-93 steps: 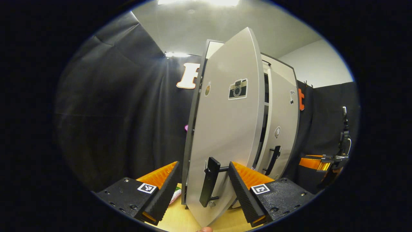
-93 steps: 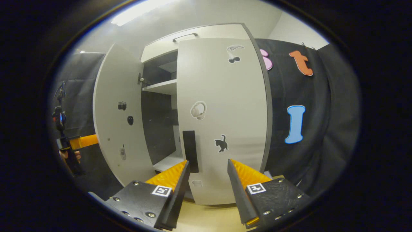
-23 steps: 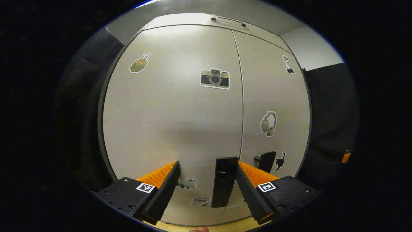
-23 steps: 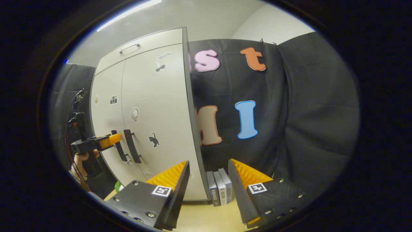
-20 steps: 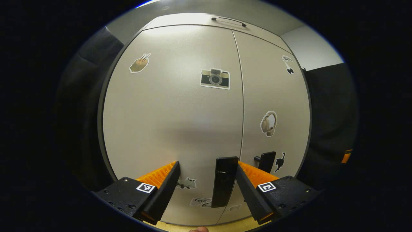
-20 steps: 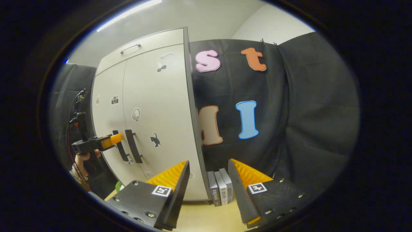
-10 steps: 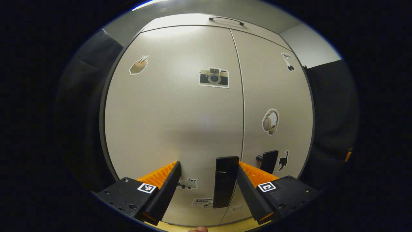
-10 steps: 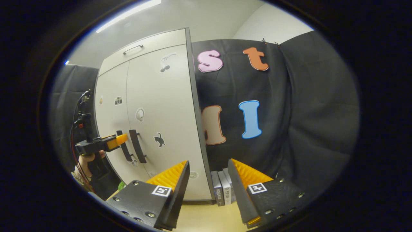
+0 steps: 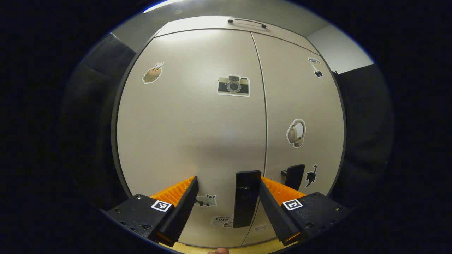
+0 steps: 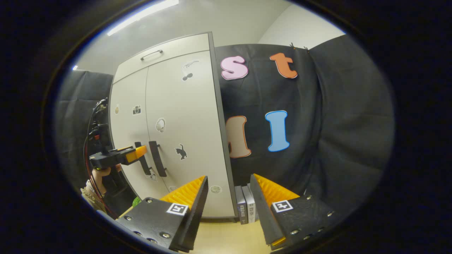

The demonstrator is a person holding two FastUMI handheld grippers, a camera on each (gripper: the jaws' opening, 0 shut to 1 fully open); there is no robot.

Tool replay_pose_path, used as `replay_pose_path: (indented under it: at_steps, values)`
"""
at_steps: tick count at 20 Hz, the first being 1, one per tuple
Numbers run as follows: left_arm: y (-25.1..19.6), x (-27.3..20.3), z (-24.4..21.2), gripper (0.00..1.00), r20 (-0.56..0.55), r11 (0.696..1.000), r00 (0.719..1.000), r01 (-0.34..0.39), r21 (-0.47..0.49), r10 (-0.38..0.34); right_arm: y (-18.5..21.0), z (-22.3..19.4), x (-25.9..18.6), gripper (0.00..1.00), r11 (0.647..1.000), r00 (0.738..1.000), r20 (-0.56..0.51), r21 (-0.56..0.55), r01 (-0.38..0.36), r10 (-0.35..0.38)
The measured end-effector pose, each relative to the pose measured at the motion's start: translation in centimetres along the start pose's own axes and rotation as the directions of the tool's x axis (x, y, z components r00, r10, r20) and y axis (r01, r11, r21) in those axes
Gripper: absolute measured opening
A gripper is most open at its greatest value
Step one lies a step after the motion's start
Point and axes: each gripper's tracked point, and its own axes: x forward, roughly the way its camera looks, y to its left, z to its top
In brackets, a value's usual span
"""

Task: Grab one shoe with the right hand and put it into the shoe cabinet, grab the other shoe with the left hand and put it into the shoe cabinet; then close the right door with the right hand and the left door with the left hand.

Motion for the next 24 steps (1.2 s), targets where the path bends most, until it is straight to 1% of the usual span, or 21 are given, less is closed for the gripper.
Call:
replay_pose_path:
  at_steps: [4, 13, 16, 19, 24]
  values:
    - [-0.8, -1.8, 1.4, 0.98, 0.023, 0.999, 1.000, 0.019, 0.027, -0.020, 0.5, 0.3, -0.6, 0.71, 1.000, 1.000, 0.005, 0.004, -0.008, 0.008]
    - [-2.4, -8.2, 5.4, 0.98, 0.063, 0.997, 0.996, 0.070, -0.009, -0.070, 2.0, 1.4, -2.1, 0.71, 1.000, 0.999, 0.038, -0.007, -0.024, 0.024]
    - [-2.3, -10.4, 6.4, 0.98, 0.069, 0.997, 0.994, 0.081, 0.003, -0.081, 3.0, 1.9, -2.6, 0.71, 0.999, 0.998, 0.049, -0.024, -0.034, 0.035]
    - [-2.5, -11.9, 6.9, 0.98, 0.074, 0.995, 0.993, 0.097, 0.010, -0.097, 4.1, 2.3, -3.1, 0.71, 0.998, 0.997, 0.060, -0.047, -0.039, 0.042]
    - [-3.3, -13.8, 6.8, 0.98, 0.069, 0.992, 0.990, 0.122, -0.025, -0.120, 5.3, 1.9, -4.0, 0.71, 0.996, 0.997, 0.065, -0.079, -0.045, 0.050]
